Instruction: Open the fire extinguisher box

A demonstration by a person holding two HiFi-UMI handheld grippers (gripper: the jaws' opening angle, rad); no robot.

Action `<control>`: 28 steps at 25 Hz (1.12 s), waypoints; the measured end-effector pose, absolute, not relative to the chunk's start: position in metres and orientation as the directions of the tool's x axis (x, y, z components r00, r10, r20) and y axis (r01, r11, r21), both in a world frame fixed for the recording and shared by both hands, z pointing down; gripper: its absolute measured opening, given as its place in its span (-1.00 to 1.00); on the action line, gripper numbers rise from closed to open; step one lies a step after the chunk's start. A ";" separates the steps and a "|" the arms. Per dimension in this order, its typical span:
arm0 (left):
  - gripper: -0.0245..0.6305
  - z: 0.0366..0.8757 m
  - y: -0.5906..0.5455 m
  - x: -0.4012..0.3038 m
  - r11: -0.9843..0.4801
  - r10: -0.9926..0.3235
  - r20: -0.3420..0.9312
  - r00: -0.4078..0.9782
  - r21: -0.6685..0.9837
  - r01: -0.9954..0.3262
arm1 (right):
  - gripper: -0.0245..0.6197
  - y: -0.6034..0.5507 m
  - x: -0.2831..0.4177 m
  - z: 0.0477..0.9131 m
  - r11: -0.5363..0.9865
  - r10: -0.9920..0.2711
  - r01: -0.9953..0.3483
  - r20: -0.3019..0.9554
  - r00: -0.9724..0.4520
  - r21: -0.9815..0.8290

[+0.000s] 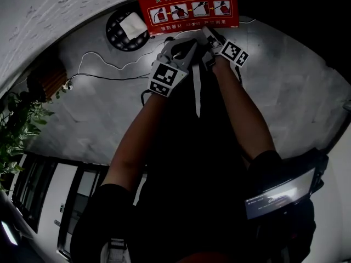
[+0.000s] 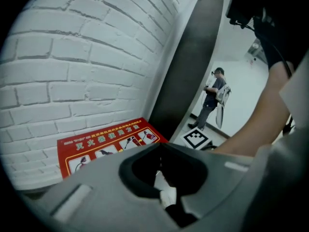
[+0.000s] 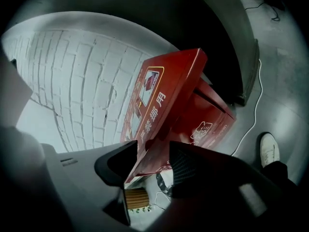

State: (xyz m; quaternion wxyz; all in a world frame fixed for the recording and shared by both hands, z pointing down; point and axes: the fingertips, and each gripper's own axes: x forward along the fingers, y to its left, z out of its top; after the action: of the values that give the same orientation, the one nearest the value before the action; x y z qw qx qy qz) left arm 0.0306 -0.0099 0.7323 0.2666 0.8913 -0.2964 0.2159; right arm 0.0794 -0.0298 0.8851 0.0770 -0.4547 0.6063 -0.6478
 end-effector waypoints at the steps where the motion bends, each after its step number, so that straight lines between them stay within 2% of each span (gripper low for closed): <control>1: -0.92 0.733 -0.009 0.030 -0.680 -0.414 0.542 0.731 0.349 -0.644 | -0.30 -0.031 0.080 0.886 -0.255 -0.652 -0.453 0.498 -0.572 -0.854; 3: -0.92 0.733 -0.009 0.030 -0.684 -0.412 0.541 0.733 0.349 -0.641 | -0.32 -0.037 0.081 0.887 -0.263 -0.661 -0.452 0.501 -0.559 -0.852; 4: -0.92 0.732 -0.010 0.030 -0.690 -0.409 0.540 0.736 0.345 -0.637 | -0.42 -0.040 0.082 0.886 -0.266 -0.666 -0.451 0.501 -0.553 -0.852; 14: -0.92 0.718 -0.006 0.025 -0.701 -0.411 0.530 0.742 0.337 -0.629 | -0.50 -0.039 0.083 0.867 -0.290 -0.684 -0.422 0.495 -0.536 -0.859; 28: -0.92 0.637 -0.040 0.012 -0.724 -0.474 0.479 0.739 0.266 -0.636 | -0.58 -0.068 0.083 0.756 -0.192 -0.756 -0.345 0.363 -0.545 -0.919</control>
State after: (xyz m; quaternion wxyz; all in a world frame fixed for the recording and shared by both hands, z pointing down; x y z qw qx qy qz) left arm 0.0121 -0.0402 0.6372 0.2110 0.9083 -0.3055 0.1925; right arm 0.0833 -0.0676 0.7556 0.1632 -0.4481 0.6142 -0.6287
